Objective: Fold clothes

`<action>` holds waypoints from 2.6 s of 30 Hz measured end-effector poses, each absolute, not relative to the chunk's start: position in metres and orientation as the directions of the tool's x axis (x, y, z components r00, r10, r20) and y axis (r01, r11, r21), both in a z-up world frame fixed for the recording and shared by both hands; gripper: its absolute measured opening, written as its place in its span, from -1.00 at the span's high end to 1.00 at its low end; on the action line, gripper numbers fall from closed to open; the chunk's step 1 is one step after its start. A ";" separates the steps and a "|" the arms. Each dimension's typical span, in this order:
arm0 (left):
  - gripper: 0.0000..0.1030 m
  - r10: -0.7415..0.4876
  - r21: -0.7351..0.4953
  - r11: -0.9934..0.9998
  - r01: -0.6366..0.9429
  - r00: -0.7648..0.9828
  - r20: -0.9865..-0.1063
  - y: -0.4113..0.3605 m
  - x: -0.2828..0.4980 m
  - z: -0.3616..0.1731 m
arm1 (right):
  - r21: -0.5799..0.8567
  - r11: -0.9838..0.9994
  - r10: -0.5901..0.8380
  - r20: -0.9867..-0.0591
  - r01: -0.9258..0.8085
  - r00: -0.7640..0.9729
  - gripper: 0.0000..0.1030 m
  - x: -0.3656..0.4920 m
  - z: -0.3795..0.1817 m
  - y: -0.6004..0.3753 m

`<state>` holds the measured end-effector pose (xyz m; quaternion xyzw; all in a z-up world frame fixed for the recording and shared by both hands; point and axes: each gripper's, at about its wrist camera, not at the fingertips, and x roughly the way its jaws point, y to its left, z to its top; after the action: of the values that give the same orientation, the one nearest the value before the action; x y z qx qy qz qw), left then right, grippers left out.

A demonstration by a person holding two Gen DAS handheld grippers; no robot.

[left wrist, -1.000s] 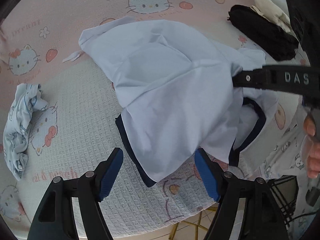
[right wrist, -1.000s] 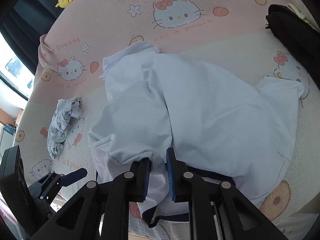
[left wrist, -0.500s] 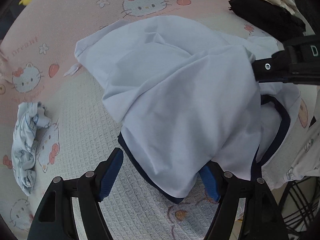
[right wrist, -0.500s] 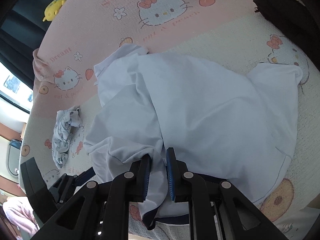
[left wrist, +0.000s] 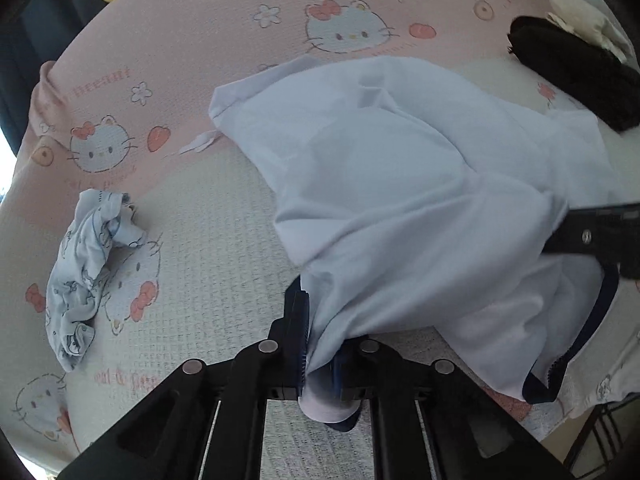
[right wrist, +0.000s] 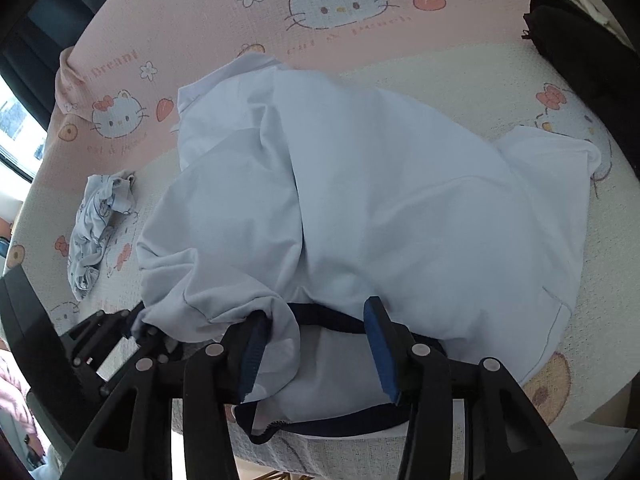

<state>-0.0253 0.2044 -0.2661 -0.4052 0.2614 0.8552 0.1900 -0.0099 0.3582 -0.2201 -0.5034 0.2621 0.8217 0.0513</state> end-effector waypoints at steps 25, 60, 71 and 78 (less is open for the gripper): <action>0.87 0.099 0.100 -0.954 -0.284 -0.610 -0.786 0.091 -0.122 -0.232 | 0.390 -0.916 -0.315 -0.842 -0.091 -0.439 0.86 -0.030 -0.213 0.223; 0.71 0.395 -0.359 -0.916 -0.179 -0.247 -0.885 -0.053 -0.121 -0.284 | 0.228 -0.972 -0.232 -0.900 0.054 -0.369 -0.03 -0.035 -0.216 0.127; 0.04 0.475 -0.480 -0.876 -0.051 -0.268 -0.838 -0.041 -0.105 -0.275 | 0.205 -0.975 -0.140 -0.862 -0.082 -0.487 -0.18 -0.003 -0.174 0.203; 0.04 0.459 -0.453 -0.887 -0.087 -0.264 -0.848 -0.006 -0.096 -0.257 | 0.257 -0.905 -0.058 -0.864 -0.339 -0.500 -0.20 0.030 -0.185 0.296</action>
<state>-0.0960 -0.0058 -0.2571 -0.5806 -0.1599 0.7789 0.1752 0.0303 0.2957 -0.1848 -0.4930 0.2015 0.8422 0.0834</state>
